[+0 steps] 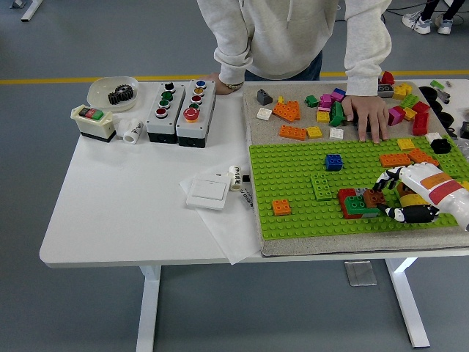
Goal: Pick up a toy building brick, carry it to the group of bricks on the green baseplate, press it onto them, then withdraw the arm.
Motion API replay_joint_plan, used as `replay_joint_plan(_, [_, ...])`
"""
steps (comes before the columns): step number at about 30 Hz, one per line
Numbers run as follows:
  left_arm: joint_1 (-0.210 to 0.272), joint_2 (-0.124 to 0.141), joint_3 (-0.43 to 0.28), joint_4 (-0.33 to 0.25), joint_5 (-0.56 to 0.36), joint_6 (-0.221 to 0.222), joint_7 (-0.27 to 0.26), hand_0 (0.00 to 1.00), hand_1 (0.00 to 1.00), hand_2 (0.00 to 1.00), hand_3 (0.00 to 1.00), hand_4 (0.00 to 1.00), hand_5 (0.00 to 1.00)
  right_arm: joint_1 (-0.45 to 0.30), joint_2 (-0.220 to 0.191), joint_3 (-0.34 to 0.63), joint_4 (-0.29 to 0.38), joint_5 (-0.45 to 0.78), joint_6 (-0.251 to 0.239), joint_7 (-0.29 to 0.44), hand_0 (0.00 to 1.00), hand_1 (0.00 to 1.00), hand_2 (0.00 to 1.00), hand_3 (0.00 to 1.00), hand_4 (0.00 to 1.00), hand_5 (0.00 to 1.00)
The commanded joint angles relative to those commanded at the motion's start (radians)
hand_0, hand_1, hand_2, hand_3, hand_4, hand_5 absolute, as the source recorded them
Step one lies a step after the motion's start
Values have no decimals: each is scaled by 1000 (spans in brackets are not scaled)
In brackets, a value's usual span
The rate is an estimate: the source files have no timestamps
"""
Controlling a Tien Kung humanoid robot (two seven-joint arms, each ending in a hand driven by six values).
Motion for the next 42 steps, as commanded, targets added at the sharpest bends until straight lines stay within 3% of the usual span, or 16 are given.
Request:
replay_joint_plan(28, [-6, 2, 0, 0, -1, 1, 1, 754, 746, 736, 601, 676, 588, 2, -2, 5, 23, 1, 11, -4, 381, 504, 578, 571, 776, 180])
replay_joint_plan(42, [-8, 3, 1, 0, -2, 0, 0, 754, 746, 737, 600, 676, 590, -19, -10, 64, 77, -9, 22, -15, 381, 509, 587, 587, 793, 188])
